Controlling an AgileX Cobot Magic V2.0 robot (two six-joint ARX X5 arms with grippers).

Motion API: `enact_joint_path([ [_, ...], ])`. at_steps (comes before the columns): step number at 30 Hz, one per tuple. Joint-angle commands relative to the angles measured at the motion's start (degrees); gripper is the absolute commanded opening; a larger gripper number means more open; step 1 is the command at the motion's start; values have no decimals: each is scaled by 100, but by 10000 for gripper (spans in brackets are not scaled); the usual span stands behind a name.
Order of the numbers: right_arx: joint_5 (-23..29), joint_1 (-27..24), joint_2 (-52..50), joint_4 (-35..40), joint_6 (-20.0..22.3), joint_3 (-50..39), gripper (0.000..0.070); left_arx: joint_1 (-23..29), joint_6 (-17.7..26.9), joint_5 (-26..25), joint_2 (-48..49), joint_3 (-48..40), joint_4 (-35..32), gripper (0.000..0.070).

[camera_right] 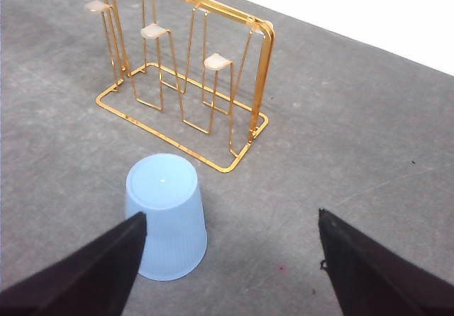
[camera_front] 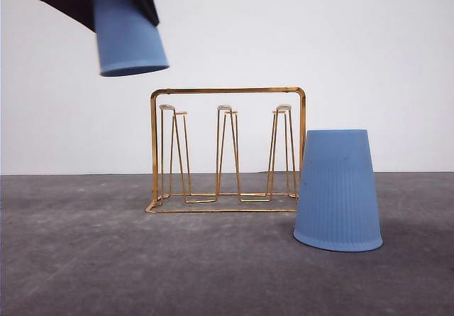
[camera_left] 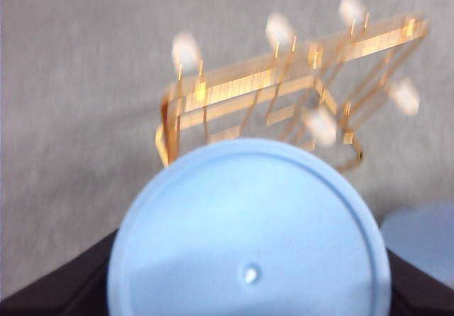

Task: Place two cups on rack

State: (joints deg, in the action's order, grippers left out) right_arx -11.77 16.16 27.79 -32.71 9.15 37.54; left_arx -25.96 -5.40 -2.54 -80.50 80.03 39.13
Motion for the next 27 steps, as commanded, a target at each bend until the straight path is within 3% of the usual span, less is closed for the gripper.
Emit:
enact_joint_path([
  [1, 22, 26, 22, 56, -13, 81, 489, -31, -30, 21, -208, 120, -155, 348],
  [7, 22, 24, 22, 56, -13, 81, 489, -33, -32, 24, -747, 120, -621, 348],
  [20, 22, 24, 22, 55, -13, 81, 489, -52, -30, 17, -2045, 120, -907, 359],
  [22, 22, 24, 22, 55, -13, 81, 489, -58, -29, -6, -2151, 120, -933, 402],
  [25, 23, 24, 22, 55, -13, 81, 489, -76, -28, -27, -2230, 120, -936, 537],
  [27, 24, 24, 22, 55, -13, 81, 489, -85, -30, -27, -2228, 120, -917, 568],
])
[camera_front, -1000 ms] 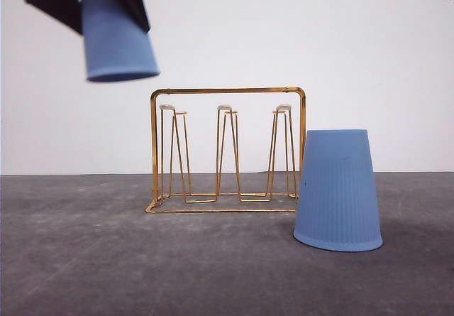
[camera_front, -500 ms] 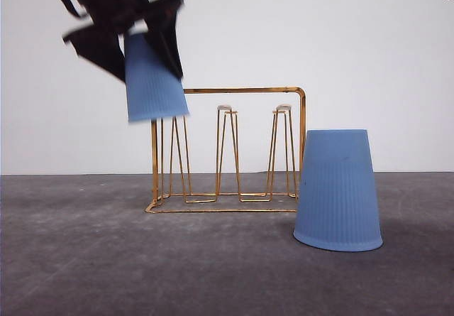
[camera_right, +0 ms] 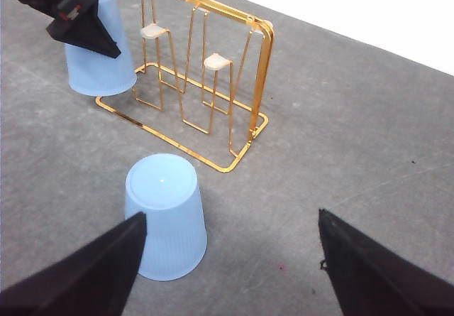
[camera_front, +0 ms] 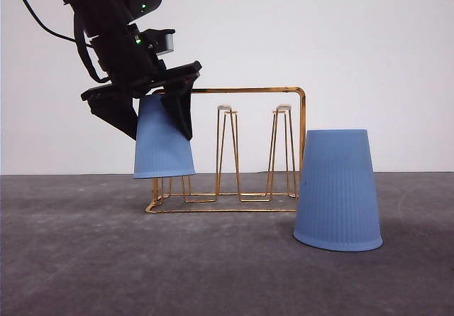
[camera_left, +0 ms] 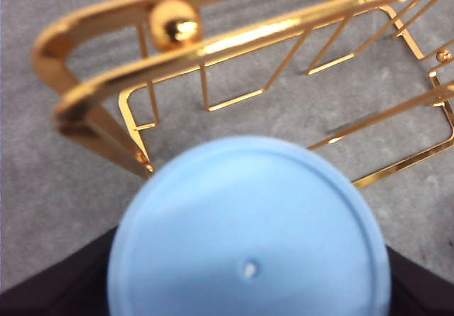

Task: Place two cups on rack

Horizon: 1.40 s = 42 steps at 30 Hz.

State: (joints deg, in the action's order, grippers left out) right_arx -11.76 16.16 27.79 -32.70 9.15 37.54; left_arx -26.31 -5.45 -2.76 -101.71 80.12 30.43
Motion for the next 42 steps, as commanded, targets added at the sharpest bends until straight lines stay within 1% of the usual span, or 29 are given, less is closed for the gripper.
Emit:
enact_joint_path([
  [1, 23, 24, 22, 54, -13, 81, 489, -55, -24, -4, -96, 137, 14, 569],
  [2, 22, 24, 22, 54, -13, 81, 489, -58, -24, -4, -83, 188, 125, 568],
  [4, 21, 24, 22, 54, -13, 81, 489, -56, -23, -4, -65, 413, 599, 564],
  [9, 21, 24, 22, 56, -15, 81, 489, -37, 84, -6, -62, 1350, 2501, 551],
  [11, 19, 24, 22, 53, -21, 81, 489, -37, 170, -88, -1, 1608, 3105, 547],
  [12, 15, 26, 22, 52, -34, 81, 489, -37, 197, -172, 72, 1635, 3280, 540],
  [14, -8, 26, 23, 52, -95, 81, 489, -37, 232, -373, 247, 1608, 3506, 490],
  [15, -22, 26, 26, 53, -105, 81, 489, -37, 246, -471, 360, 1566, 3577, 447],
  [17, -55, 26, 66, 52, -133, 81, 489, -39, 264, -572, 625, 1374, 3525, 390],
  [20, -163, 26, 158, 49, -277, 81, 489, -38, 238, -630, 1158, 793, 3128, 383],
  [24, -334, 26, 432, 49, -487, 81, 489, -27, 80, -634, 2016, -374, 2303, 384],
  [28, -653, 26, 888, 62, -614, 81, 489, 16, -329, -631, 2932, -1649, 1548, 384],
  [31, -810, 33, 1351, 148, -620, 81, 490, 16, -683, -627, 3597, -2506, 1191, 384],
  [33, -839, 67, 1690, 289, -624, 81, 491, 16, -841, -619, 4005, -2976, 1047, 383],
  [37, -838, 210, 2392, 736, -645, 81, 509, 16, -882, -418, 4594, -3487, 1057, 384],
  [40, -817, 356, 2949, 1189, -666, 81, 573, 16, -878, -214, 4812, -3530, 1102, 384],
  [42, -772, 469, 3325, 1489, -670, 81, 599, 16, -882, -186, 4900, -3528, 1043, 384],
])
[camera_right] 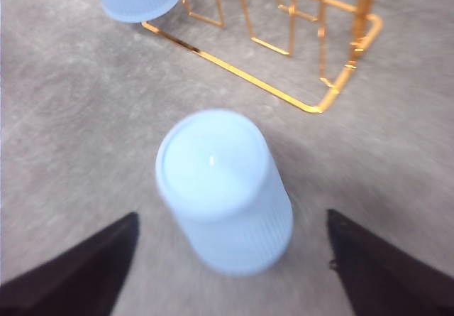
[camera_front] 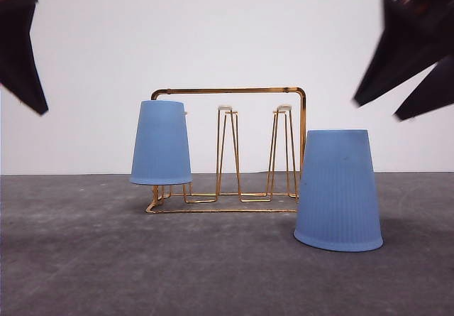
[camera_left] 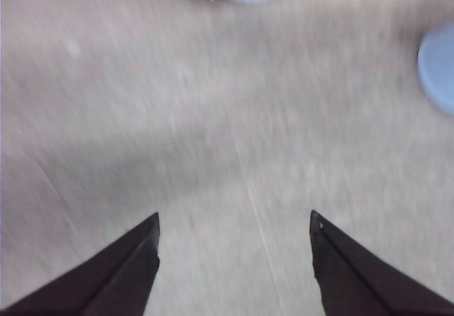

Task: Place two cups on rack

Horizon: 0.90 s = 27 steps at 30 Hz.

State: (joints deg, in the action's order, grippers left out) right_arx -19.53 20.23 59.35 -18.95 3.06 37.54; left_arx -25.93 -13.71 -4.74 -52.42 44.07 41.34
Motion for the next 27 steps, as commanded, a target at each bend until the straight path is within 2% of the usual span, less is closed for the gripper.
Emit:
enact_joint_path([
  [1, 10, 109, 353, 255, -62, 81, 602, -22, -57, 12, -6, 77, -71, 384],
  [10, 152, 424, 1772, 1303, -89, 81, 591, -22, -94, 13, 10, 77, -67, 384],
  [11, 235, 443, 1861, 1349, -104, 81, 568, -22, -94, 12, 10, 77, -67, 384],
  [14, 368, 456, 1959, 1375, -129, 82, 401, -22, -94, 14, 10, 77, -67, 384],
  [15, 339, 455, 1940, 1348, -175, 90, 371, -22, -94, 12, 10, 77, -67, 384],
  [20, 308, 454, 1609, 458, -545, 523, 361, -22, -97, 25, 10, 77, -67, 384],
  [24, 313, 453, 1542, -794, -707, 1456, 361, -22, -95, 34, 10, 77, -69, 384],
  [27, 341, 449, 1554, -1454, -725, 2173, 361, -22, -96, 85, 10, 77, -69, 384],
])
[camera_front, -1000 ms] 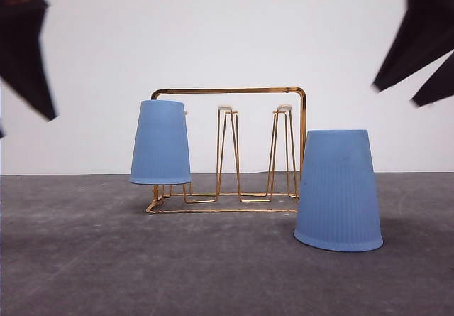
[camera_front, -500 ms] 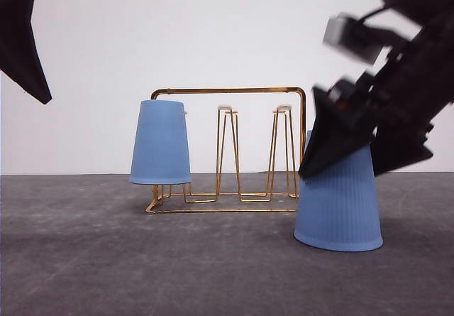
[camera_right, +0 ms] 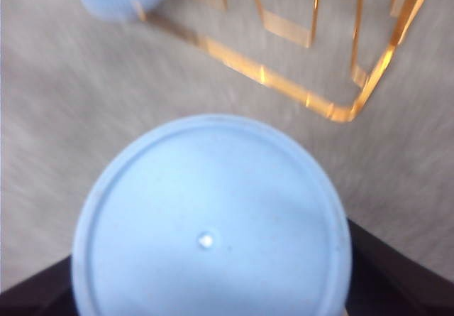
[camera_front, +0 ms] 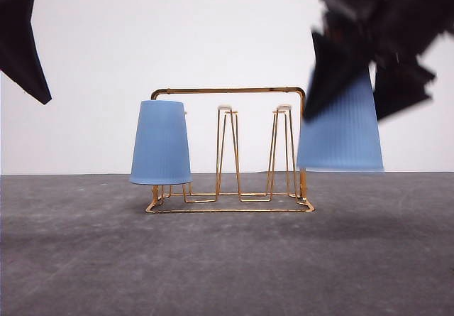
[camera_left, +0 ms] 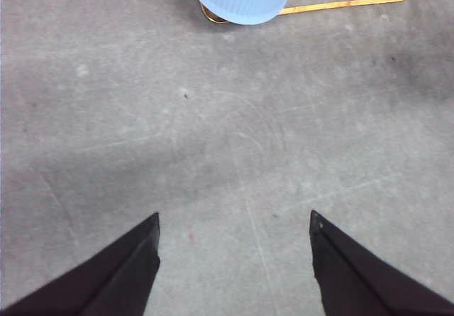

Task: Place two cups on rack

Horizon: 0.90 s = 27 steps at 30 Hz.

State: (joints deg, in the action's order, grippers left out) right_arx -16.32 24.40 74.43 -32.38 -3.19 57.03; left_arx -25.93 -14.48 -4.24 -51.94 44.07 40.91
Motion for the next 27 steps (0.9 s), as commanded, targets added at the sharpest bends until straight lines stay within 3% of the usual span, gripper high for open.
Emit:
enact_joint_path([
  [1, 27, 33, 46, -243, -102, 450, 361, -22, -20, 41, -37, 77, -27, 384],
  [11, 336, -28, 497, 47, -25, 1890, 361, -22, -101, 41, -37, 77, -26, 384],
  [17, 493, -39, 1199, 687, -25, 1981, 361, -22, -143, 42, -37, 77, -30, 384],
  [27, 592, -27, 2467, 932, -26, 1981, 370, -22, -167, 42, -37, 77, -28, 384],
])
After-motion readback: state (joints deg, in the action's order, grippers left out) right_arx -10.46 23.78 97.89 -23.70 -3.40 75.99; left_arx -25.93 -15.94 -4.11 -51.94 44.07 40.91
